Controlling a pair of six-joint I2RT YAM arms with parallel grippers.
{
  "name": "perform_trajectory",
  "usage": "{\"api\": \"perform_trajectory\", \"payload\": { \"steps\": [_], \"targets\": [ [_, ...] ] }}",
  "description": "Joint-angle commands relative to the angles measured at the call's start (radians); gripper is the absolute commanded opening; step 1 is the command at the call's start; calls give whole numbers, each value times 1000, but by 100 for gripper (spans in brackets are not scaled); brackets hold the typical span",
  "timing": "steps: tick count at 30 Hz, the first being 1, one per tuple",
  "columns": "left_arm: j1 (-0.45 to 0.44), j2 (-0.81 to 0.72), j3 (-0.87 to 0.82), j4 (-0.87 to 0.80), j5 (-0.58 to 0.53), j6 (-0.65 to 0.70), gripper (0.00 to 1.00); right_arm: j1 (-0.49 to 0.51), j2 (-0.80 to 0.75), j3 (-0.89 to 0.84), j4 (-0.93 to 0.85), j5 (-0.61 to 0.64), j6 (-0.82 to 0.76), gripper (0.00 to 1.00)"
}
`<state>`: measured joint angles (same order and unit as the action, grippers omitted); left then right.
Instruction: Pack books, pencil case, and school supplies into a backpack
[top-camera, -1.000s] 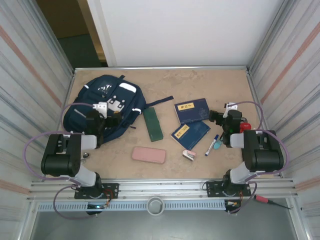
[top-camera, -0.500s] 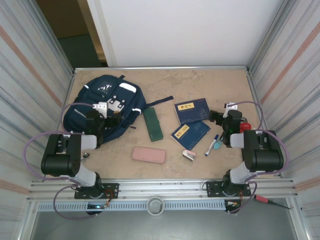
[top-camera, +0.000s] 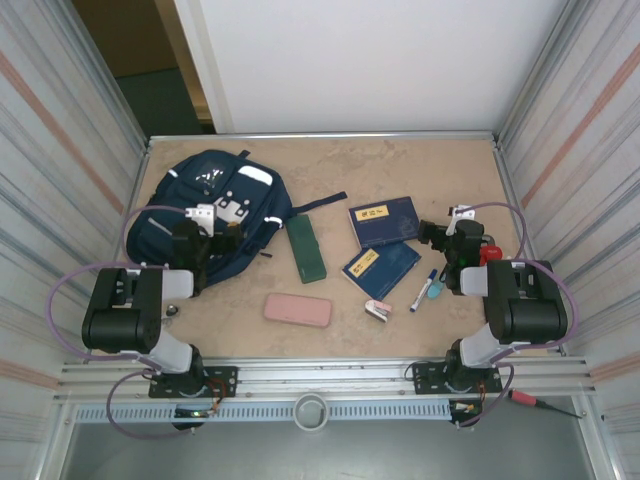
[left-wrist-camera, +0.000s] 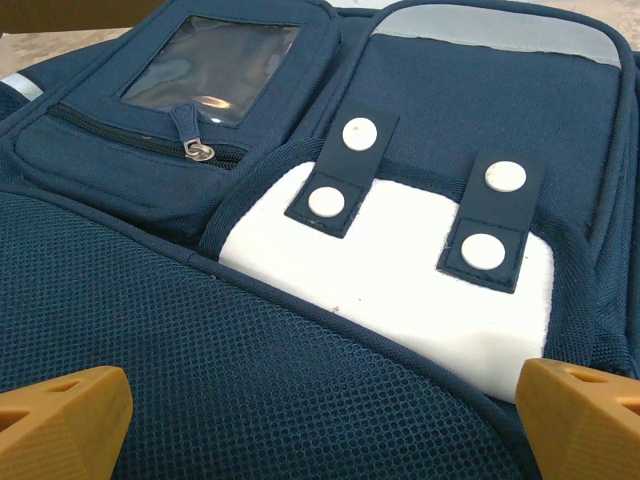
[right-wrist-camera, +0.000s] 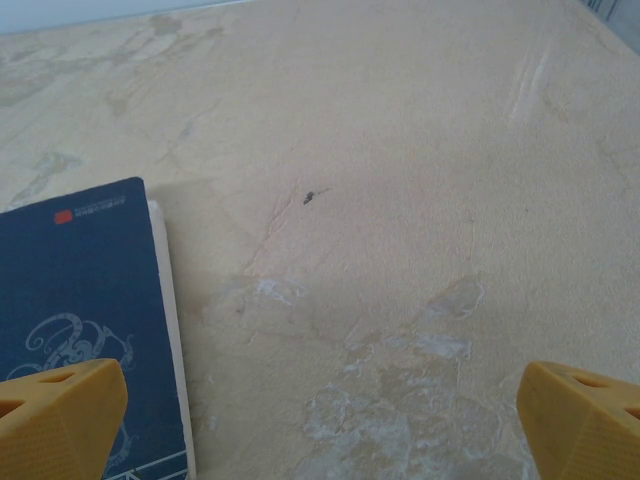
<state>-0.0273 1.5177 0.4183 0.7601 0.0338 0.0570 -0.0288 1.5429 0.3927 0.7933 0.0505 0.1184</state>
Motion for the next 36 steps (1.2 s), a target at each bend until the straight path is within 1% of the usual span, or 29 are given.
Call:
{"api": "perform_trajectory", "payload": {
  "steps": [1, 3, 4, 6, 7, 9, 10, 11, 12, 13, 14, 15, 17, 18, 20, 22, 24, 27, 29, 33, 36],
  "targets": [
    [8, -8, -3, 22, 8, 18, 99, -8, -2, 14, 12, -11, -22, 99],
    [7, -14, 2, 21, -1, 15, 99, -8, -4, 13, 12, -11, -21, 99],
    [8, -28, 14, -8, -7, 14, 99, -7, -7, 14, 14, -5, -23, 99],
    [8, -109, 46, -139, -38, -4, 99, 17, -54, 43, -68, 72, -23, 99],
    [8, -159, 59, -208, -75, -28, 99, 30, -92, 66, -147, 120, -19, 99],
    [10, -283, 69, -342, -185, -140, 99, 31, -192, 140, -376, 184, 45, 99],
    [15, -335, 68, -399, -230, -214, 99, 29, -237, 154, -431, 212, 83, 99],
    [21, -394, 73, -486, -253, -318, 99, 30, -292, 157, -477, 246, 124, 99],
    [24, -446, 80, -580, -244, -420, 99, 29, -345, 162, -529, 266, 161, 99],
    [24, -483, 83, -641, -207, -484, 99, 28, -391, 169, -582, 273, 197, 99],
    [21, -517, 80, -685, -154, -537, 99, 27, -435, 185, -647, 262, 236, 99],
    [14, -543, 77, -722, -115, -579, 99, 29, -476, 201, -698, 210, 262, 99],
    [-27, -575, 79, -785, -100, -616, 99, 58, -532, 225, -764, 108, 275, 99],
    [-64, -575, 86, -792, -95, -606, 99, 92, -549, 236, -791, 77, 276, 99],
    [-145, -529, 145, -837, -112, -555, 99, 171, -549, 253, -832, 52, 274, 99],
    [-228, -426, 255, -917, -167, -492, 99, 257, -525, 279, -864, 45, 264, 99],
    [-270, -264, 402, -1020, -181, -435, 98, 337, -472, 326, -908, 67, 257, 99],
    [-281, -60, 587, -1124, -164, -383, 89, 413, -401, 385, -945, 99, 241, 99],
    [-284, 37, 675, -1143, -176, -342, 87, 442, -370, 410, -953, 112, 238, 99],
    [-285, 222, 872, -1221, -214, -240, 80, 464, -329, 423, -955, 105, 242, 99],
    [-286, 349, 1015, -1289, -210, -166, 76, 468, -315, 424, -965, 109, 244, 99]
  ]
}}
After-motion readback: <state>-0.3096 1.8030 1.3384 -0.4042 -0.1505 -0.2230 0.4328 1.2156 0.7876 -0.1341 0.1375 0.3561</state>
